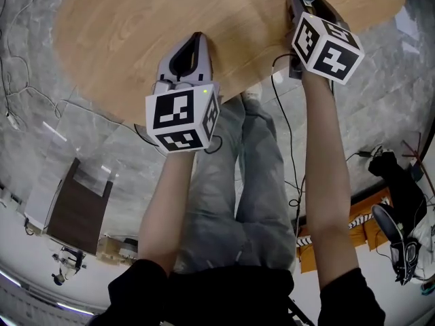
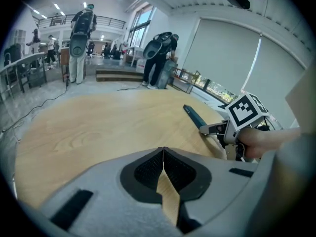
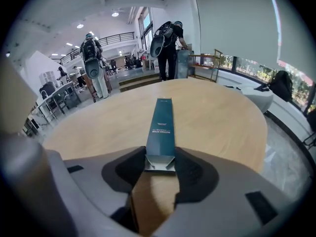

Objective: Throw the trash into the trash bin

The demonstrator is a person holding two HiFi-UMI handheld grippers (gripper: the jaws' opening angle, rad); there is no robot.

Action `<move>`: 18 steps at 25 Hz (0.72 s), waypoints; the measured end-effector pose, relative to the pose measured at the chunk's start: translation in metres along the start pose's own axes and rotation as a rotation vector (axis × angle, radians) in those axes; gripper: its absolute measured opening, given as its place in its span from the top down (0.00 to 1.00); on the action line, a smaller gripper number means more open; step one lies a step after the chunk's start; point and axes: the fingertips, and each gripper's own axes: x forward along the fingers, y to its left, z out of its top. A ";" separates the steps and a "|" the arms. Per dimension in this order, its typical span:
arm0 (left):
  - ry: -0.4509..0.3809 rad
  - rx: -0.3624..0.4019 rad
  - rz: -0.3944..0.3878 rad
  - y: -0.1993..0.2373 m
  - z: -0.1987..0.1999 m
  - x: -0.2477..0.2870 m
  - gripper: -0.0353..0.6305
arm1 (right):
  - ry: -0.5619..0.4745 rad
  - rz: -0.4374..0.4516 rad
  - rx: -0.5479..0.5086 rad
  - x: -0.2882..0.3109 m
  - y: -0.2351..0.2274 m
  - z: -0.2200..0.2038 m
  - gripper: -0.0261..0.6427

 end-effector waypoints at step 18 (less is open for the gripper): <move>-0.105 -0.241 0.245 0.030 -0.086 -0.116 0.93 | 0.017 0.318 -0.206 -0.063 0.127 -0.040 0.69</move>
